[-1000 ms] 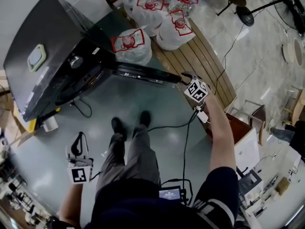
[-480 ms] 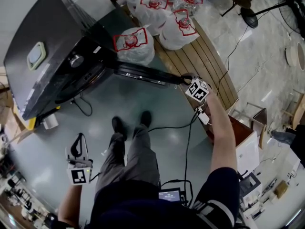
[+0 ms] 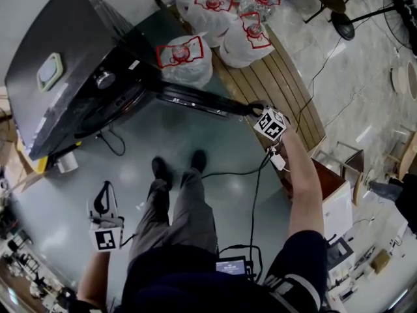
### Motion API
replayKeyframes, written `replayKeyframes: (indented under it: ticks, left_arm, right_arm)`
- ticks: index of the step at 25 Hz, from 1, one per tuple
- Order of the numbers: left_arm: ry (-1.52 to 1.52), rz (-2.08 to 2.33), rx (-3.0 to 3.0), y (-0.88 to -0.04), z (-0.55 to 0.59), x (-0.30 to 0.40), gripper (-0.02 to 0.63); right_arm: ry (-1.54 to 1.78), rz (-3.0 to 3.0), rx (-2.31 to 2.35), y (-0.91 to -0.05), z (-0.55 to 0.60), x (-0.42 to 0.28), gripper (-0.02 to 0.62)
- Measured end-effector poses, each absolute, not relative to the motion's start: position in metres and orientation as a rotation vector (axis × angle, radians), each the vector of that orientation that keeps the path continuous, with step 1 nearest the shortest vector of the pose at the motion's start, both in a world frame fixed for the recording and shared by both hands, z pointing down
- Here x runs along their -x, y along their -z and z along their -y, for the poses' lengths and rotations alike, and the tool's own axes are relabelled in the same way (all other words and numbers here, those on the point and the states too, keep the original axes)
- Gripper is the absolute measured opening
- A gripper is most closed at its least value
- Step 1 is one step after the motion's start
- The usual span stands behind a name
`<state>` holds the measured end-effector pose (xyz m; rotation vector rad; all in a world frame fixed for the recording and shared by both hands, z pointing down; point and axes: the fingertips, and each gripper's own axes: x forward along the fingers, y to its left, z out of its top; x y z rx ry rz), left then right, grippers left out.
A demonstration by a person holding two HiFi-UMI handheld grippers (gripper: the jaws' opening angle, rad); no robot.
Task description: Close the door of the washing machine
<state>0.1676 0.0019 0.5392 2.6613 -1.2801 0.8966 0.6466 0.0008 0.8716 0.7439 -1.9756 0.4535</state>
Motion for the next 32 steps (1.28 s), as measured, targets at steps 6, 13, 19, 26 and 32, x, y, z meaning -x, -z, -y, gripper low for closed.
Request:
replayKeyframes:
  ticks: [6,13,19,26,32]
  left_arm:
    - [-0.905,1.326,-2.651,-0.538,-0.009,-0.155,0.023]
    - [-0.862,1.391,-2.62,-0.533,-0.021,-0.143,0.023]
    - [-0.855,1.422,-2.606,-0.529,-0.033,-0.125,0.023]
    - [-0.814,1.446,-2.622,-0.525,-0.049,-0.091,0.023]
    - [-0.791,1.446,-2.622,-0.524,-0.069,-0.046,0.023]
  right_arm:
    - [-0.459,1.95,-0.785,-0.869,-0.019,-0.634,0.084]
    - [-0.485,1.924,-0.818,-0.871,-0.056,-0.602,0.084]
    - [-0.524,1.909,-0.864,-0.875,-0.077,-0.578,0.083]
    - [-0.569,1.87,-0.935,-0.876,-0.105,-0.542,0.083]
    - [-0.621,1.827,-1.009,-0.878,-0.135,-0.497,0.084]
